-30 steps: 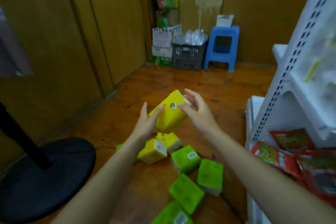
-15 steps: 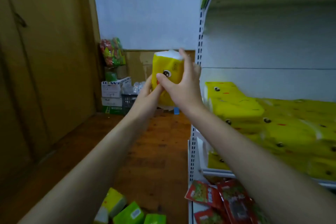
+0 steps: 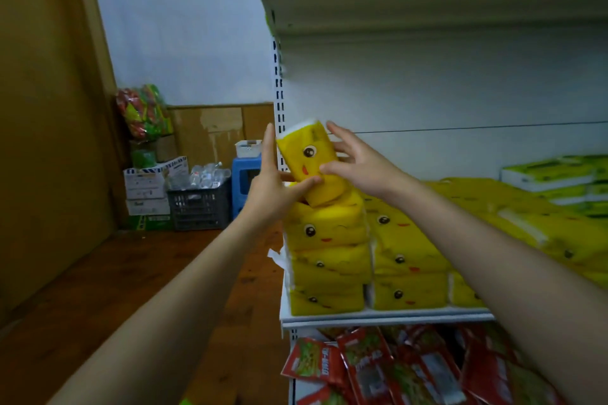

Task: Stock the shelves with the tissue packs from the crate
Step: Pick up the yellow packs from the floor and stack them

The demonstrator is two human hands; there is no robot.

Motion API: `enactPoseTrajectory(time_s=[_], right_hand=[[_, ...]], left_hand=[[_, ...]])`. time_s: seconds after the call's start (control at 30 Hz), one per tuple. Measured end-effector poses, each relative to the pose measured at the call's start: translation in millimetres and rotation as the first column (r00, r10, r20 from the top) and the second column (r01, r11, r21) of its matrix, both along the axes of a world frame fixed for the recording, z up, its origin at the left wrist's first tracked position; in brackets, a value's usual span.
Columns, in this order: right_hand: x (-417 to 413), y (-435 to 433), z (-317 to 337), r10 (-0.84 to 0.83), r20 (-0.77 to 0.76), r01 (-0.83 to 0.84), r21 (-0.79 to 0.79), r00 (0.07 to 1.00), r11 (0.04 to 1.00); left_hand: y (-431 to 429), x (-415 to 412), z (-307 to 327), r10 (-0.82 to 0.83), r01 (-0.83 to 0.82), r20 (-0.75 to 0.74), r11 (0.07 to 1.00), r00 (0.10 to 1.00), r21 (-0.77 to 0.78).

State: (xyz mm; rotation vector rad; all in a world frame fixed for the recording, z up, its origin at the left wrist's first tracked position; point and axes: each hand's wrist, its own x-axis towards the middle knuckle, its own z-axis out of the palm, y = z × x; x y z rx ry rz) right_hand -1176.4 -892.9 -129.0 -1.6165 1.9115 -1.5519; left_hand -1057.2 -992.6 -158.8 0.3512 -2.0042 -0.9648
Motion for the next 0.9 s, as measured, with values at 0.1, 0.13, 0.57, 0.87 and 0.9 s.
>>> enactPoseTrajectory(time_s=[0.1, 0.13, 0.57, 0.87, 0.9], right_hand=[[-7, 0, -14, 0.017, -0.054, -0.015, 0.047, 0.998, 0.999], [-8, -1, -16, 0.01, -0.074, -0.006, 0.054, 0.997, 0.999], [-7, -10, -24, -0.154, 0.054, 0.158, -0.079, 0.987, 0.984], [-64, 29, -10, -0.21, 0.097, 0.229, -0.289, 0.973, 0.93], [-77, 35, -13, -0.225, 0.126, 0.253, -0.293, 0.966, 0.922]], left_hand=[[-10, 5, 2, 0.056, -0.056, 0.002, 0.996, 0.998, -0.067], [-14, 8, 5, 0.089, -0.087, 0.019, 0.991, 0.996, -0.099], [-24, 27, 35, -0.017, 0.018, 0.023, 0.998, 1.0, -0.061], [15, -48, 50, -0.176, 0.181, 0.099, 0.983, 0.979, -0.043], [20, -60, 50, -0.181, 0.191, 0.147, 0.98, 0.972, -0.056]])
